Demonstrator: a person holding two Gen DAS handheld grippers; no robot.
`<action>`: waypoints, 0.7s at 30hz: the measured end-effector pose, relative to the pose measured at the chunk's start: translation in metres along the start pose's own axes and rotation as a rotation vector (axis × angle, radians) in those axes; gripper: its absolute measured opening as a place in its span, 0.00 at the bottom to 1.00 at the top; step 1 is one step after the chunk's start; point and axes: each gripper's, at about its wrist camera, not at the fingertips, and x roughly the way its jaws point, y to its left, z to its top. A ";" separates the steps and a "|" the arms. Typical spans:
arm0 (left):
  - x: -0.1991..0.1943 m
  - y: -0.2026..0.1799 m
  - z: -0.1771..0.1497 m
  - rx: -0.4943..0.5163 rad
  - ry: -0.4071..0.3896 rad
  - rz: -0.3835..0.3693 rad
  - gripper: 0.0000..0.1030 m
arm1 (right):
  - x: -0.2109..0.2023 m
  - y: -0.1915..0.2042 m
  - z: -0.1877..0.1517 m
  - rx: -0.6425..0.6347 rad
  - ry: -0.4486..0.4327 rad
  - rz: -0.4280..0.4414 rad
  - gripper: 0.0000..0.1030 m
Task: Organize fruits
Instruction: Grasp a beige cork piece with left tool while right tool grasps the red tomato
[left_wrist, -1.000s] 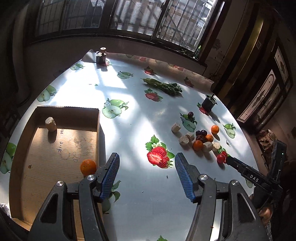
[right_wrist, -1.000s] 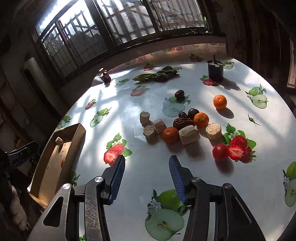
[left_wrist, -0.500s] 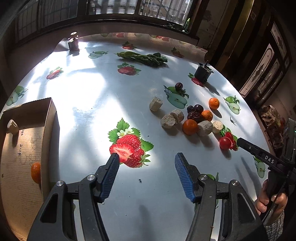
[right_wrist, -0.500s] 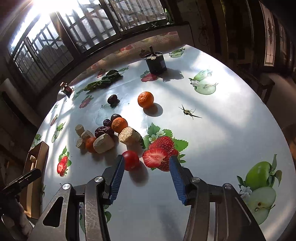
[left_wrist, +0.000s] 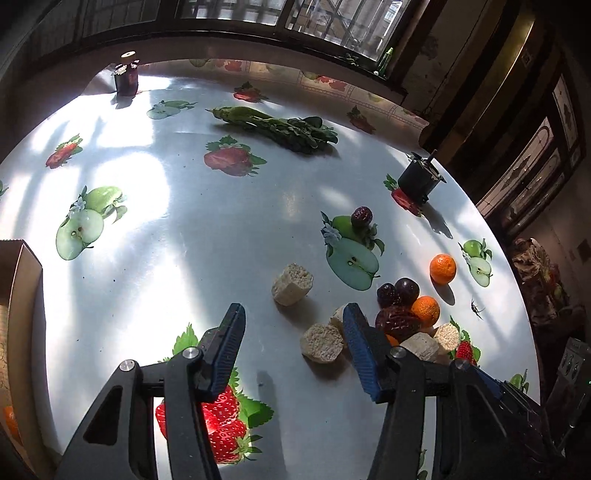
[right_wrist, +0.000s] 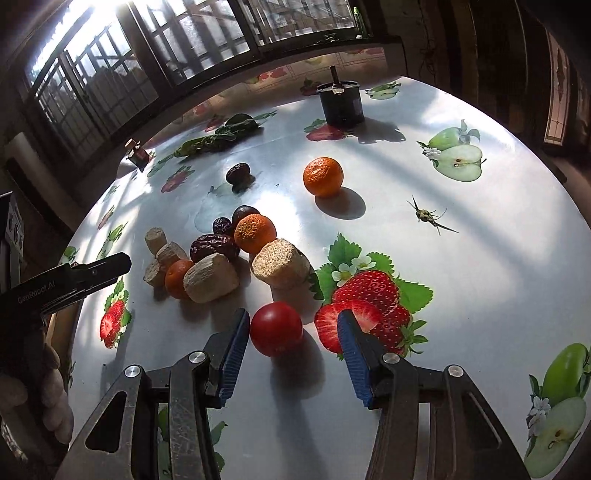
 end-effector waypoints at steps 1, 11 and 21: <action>0.005 0.000 0.004 0.010 -0.004 0.016 0.53 | 0.000 0.000 0.000 0.003 -0.003 0.003 0.51; 0.041 -0.012 0.007 0.128 0.015 0.042 0.52 | 0.000 0.002 0.000 -0.004 -0.008 0.017 0.51; 0.036 -0.016 -0.003 0.173 -0.019 0.097 0.25 | 0.002 0.012 -0.005 -0.060 -0.012 -0.028 0.39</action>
